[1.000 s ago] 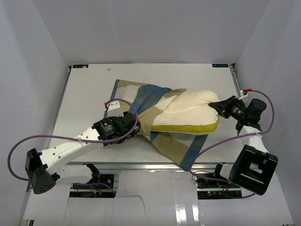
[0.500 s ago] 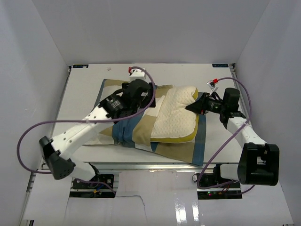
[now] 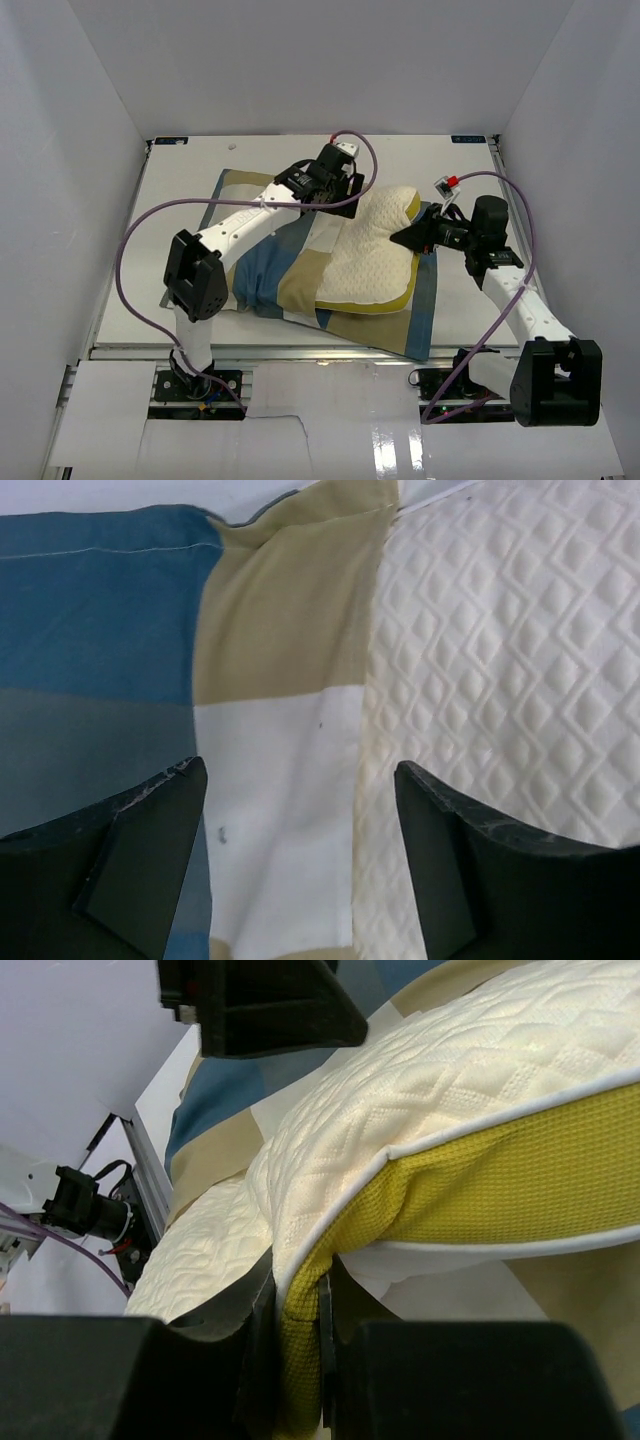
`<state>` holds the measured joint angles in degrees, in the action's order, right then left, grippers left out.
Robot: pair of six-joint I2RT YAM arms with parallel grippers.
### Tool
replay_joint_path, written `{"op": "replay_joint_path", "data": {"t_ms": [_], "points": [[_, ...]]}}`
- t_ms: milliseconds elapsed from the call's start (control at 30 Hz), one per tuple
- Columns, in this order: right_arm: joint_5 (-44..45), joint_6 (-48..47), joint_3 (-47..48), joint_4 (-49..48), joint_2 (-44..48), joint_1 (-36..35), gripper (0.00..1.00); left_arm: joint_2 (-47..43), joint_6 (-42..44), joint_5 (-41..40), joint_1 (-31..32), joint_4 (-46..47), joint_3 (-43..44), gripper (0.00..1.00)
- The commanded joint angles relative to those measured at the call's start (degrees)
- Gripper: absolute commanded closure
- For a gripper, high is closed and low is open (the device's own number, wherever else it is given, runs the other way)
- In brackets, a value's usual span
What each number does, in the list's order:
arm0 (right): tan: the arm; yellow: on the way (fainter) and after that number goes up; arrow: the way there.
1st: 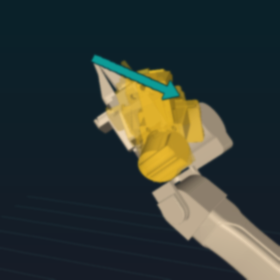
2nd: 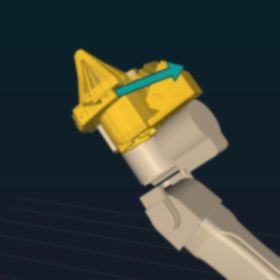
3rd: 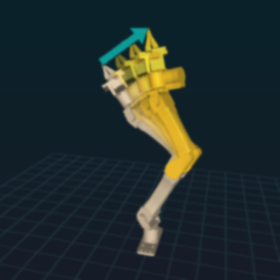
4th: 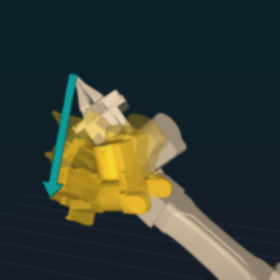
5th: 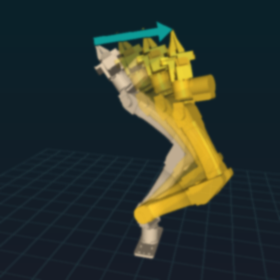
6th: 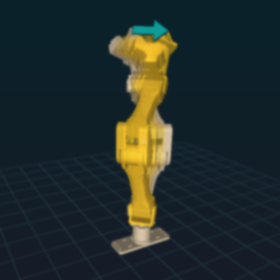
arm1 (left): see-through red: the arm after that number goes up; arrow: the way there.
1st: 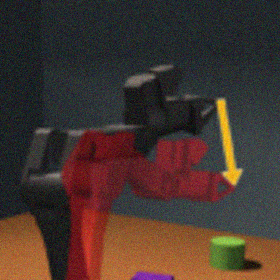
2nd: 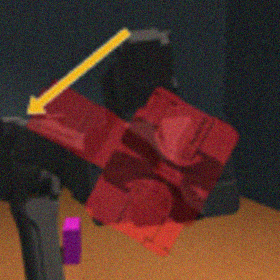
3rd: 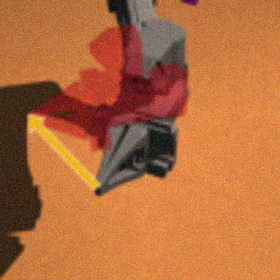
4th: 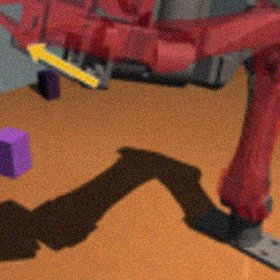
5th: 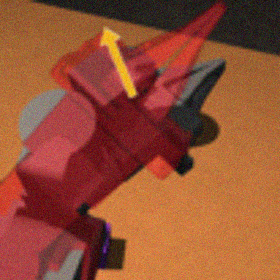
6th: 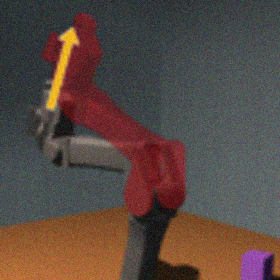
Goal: Remove the pillowcase from the pillow
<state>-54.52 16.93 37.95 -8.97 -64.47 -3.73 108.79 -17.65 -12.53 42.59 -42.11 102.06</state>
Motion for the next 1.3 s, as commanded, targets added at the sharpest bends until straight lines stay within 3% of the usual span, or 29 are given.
{"op": "replay_joint_path", "data": {"t_ms": [0,67,200,233,300,567,733,900,1000,1100,1133,1200,1267], "points": [[-1.55,-2.42,0.98,-0.79,2.33,-0.58,0.92,4.3,2.8,3.75,0.21,1.06,4.54,0.16],[-1.38,-2.43,1.24,-0.7,2.59,-0.67,0.92,6.51,2.8,3.22,0.13,1.15,5.69,0.21],[0.2,-2.43,1.25,-0.61,3.82,-0.84,0.92,10.91,2.27,1.91,-0.66,0.89,8.5,0.65],[0.9,-2.25,1.07,-0.43,4.34,-0.84,0.92,12.22,0.96,1.55,-1.97,0.45,9.9,0.84],[2.84,-1.81,0.28,-0.43,7.06,-0.76,0.92,13.63,-1.24,2.25,-4.08,-2.43,12.19,1.0],[19.86,0.47,-3.32,3.08,24.71,-0.67,0.92,7.59,-6.6,-4.51,-12.78,-3.51,6.06,1.0],[30.68,1.26,-4.38,5.28,36.22,-0.76,0.92,5.02,-7.49,-4.43,-17.97,-2.37,2.09,1.0],[33.16,2.75,-3.33,5.63,42.05,-0.76,0.92,2.14,-9.33,-7.85,-20.78,-0.36,-3.42,1.0],[35.53,3.11,-1.31,7.38,41.88,-0.76,0.92,-1.03,-8.46,-4.8,-21.23,2.73,-6.86,1.0],[36.41,4.07,0.27,7.39,37.67,-0.76,0.92,-3.75,-7.93,-0.75,-20.62,3.34,-7.75,0.76],[36.94,4.51,0.45,7.39,34.96,-0.67,0.92,-6.63,-7.14,1.18,-20.35,3.87,-9.49,0.54],[38.43,5.39,0.45,7.21,31.79,-0.76,0.92,-11.55,-6.0,2.86,-19.04,4.32,-11.87,0.27],[40.01,6.09,0.28,7.48,30.28,-0.75,0.92,-15.17,-5.55,1.73,-17.64,4.05,-13.98,0.22]]}}
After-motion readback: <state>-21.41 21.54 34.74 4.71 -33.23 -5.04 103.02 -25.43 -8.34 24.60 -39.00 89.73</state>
